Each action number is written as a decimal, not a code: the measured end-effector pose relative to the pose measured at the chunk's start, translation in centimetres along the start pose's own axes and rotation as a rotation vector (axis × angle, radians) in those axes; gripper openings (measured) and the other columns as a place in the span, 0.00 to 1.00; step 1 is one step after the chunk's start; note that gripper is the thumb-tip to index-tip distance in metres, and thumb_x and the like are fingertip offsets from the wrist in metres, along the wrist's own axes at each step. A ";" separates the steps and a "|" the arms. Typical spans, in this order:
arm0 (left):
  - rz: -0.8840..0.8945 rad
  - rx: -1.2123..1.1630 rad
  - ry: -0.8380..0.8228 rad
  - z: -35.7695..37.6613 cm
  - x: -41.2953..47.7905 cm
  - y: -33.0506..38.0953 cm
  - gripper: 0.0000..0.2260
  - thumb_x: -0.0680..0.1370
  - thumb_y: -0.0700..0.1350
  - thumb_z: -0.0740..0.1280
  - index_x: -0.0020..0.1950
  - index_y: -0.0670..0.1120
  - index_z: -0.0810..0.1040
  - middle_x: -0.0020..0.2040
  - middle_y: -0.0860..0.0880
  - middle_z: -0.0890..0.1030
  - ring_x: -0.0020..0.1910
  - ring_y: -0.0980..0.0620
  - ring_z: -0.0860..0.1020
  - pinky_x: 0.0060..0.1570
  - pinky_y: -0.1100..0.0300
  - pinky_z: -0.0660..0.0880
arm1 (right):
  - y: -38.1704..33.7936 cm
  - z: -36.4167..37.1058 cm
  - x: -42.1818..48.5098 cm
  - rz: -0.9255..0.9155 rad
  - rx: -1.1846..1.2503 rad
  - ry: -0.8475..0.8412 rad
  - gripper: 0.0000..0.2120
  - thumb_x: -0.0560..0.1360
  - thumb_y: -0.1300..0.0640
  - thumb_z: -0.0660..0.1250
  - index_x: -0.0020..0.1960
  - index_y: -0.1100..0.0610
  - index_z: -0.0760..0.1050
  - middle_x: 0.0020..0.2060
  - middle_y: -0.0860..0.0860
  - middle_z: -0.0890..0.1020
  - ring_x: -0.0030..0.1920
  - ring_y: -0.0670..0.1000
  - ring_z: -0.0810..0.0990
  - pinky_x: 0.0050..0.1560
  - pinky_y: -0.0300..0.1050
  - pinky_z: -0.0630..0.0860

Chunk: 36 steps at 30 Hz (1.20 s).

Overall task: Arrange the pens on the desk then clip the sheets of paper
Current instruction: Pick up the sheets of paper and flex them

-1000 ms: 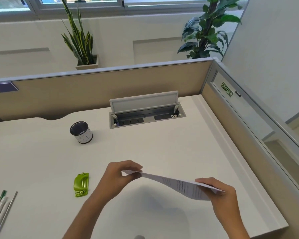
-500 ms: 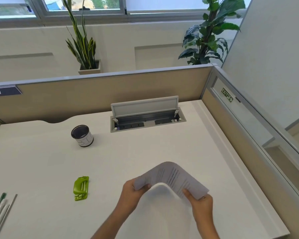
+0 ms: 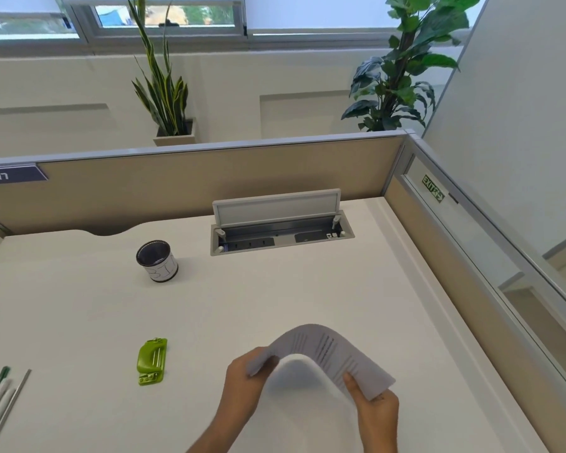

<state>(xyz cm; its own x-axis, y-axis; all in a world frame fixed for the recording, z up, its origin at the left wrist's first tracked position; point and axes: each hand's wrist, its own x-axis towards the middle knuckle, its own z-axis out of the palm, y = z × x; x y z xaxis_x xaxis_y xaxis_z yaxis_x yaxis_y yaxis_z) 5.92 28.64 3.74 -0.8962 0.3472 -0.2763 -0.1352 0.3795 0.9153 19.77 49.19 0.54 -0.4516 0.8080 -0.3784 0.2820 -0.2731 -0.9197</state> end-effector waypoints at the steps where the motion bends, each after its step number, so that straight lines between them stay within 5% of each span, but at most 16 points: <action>1: 0.041 0.024 0.019 -0.5 0.2 0.4 0.09 0.73 0.53 0.72 0.33 0.57 0.79 0.32 0.59 0.83 0.31 0.62 0.75 0.34 0.64 0.72 | -0.9 -0.4 0.0 -0.031 0.023 0.006 0.09 0.72 0.69 0.82 0.46 0.57 0.89 0.38 0.47 0.90 0.44 0.52 0.88 0.39 0.31 0.83; 4: 0.172 0.000 0.044 -2.3 0.4 1.8 0.10 0.81 0.47 0.75 0.41 0.58 0.86 0.40 0.57 0.88 0.38 0.62 0.83 0.39 0.66 0.76 | -4.1 -1.8 -0.3 -0.233 0.039 -0.082 0.15 0.76 0.69 0.78 0.48 0.48 0.90 0.46 0.46 0.92 0.47 0.44 0.89 0.47 0.32 0.83; 8: 0.320 0.007 -0.025 -5.1 0.1 5.0 0.09 0.80 0.48 0.72 0.43 0.61 0.87 0.40 0.59 0.87 0.39 0.62 0.82 0.40 0.71 0.73 | -8.1 -3.3 -1.1 -0.398 -0.103 -0.264 0.18 0.75 0.67 0.79 0.55 0.45 0.88 0.52 0.49 0.91 0.53 0.46 0.89 0.53 0.35 0.84; 14: 0.522 0.193 -0.166 -9.6 -0.2 8.0 0.18 0.84 0.39 0.72 0.52 0.64 0.87 0.45 0.61 0.88 0.44 0.60 0.84 0.43 0.72 0.75 | -12.7 -4.0 -2.9 -0.394 -0.221 -0.405 0.09 0.74 0.52 0.79 0.54 0.49 0.89 0.47 0.51 0.91 0.47 0.50 0.89 0.45 0.36 0.82; 18: 0.593 0.316 -0.154 -11.7 -0.4 8.2 0.15 0.83 0.41 0.69 0.58 0.60 0.88 0.49 0.64 0.88 0.49 0.58 0.87 0.46 0.61 0.82 | -13.7 -4.1 -3.7 -0.282 -0.390 -0.607 0.12 0.76 0.43 0.79 0.56 0.48 0.89 0.49 0.49 0.91 0.51 0.49 0.89 0.53 0.43 0.82; 21: 0.600 0.388 -0.142 -13.2 -0.9 8.0 0.13 0.83 0.43 0.68 0.59 0.57 0.89 0.49 0.65 0.88 0.48 0.58 0.86 0.46 0.57 0.83 | -13.6 -3.8 -4.5 -0.179 -0.489 -0.798 0.11 0.79 0.47 0.78 0.61 0.44 0.88 0.56 0.47 0.91 0.58 0.48 0.89 0.61 0.47 0.84; 24: 0.601 0.516 -0.153 -14.6 -1.5 7.5 0.16 0.81 0.40 0.67 0.60 0.57 0.89 0.51 0.62 0.89 0.49 0.59 0.84 0.48 0.53 0.82 | -13.1 -2.8 -5.6 -0.198 -0.572 -0.815 0.13 0.81 0.52 0.76 0.62 0.39 0.86 0.58 0.43 0.90 0.59 0.47 0.87 0.63 0.49 0.82; 27: 0.609 0.593 -0.202 -15.6 -2.0 7.2 0.19 0.80 0.38 0.67 0.61 0.59 0.88 0.52 0.63 0.88 0.49 0.65 0.79 0.49 0.60 0.78 | -12.8 -0.4 -7.5 -0.266 -0.578 -0.763 0.15 0.80 0.56 0.76 0.60 0.36 0.86 0.55 0.41 0.90 0.56 0.44 0.88 0.62 0.44 0.81; 31: 0.623 0.596 -0.266 -16.5 -2.4 6.9 0.15 0.82 0.42 0.68 0.62 0.60 0.87 0.53 0.62 0.88 0.50 0.61 0.81 0.51 0.62 0.75 | -11.7 4.0 -10.4 -0.467 -0.542 -0.663 0.17 0.83 0.64 0.71 0.57 0.43 0.88 0.53 0.41 0.90 0.55 0.43 0.87 0.54 0.34 0.78; 36: 0.668 0.523 -0.047 -19.3 -2.1 6.3 0.10 0.80 0.48 0.76 0.61 0.58 0.88 0.53 0.64 0.89 0.52 0.60 0.84 0.61 0.56 0.74 | -10.2 7.4 -12.5 -0.531 -0.449 -0.586 0.20 0.84 0.68 0.68 0.54 0.45 0.89 0.52 0.43 0.90 0.55 0.45 0.87 0.50 0.30 0.77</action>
<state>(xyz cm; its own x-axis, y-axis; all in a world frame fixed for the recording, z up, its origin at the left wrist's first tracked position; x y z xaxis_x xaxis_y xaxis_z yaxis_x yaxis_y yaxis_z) -1.15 13.76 15.70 -0.6982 0.6703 0.2514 0.6392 0.4255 0.6406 16.27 38.06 13.85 -0.9398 0.3409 -0.0220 0.1618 0.3874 -0.9076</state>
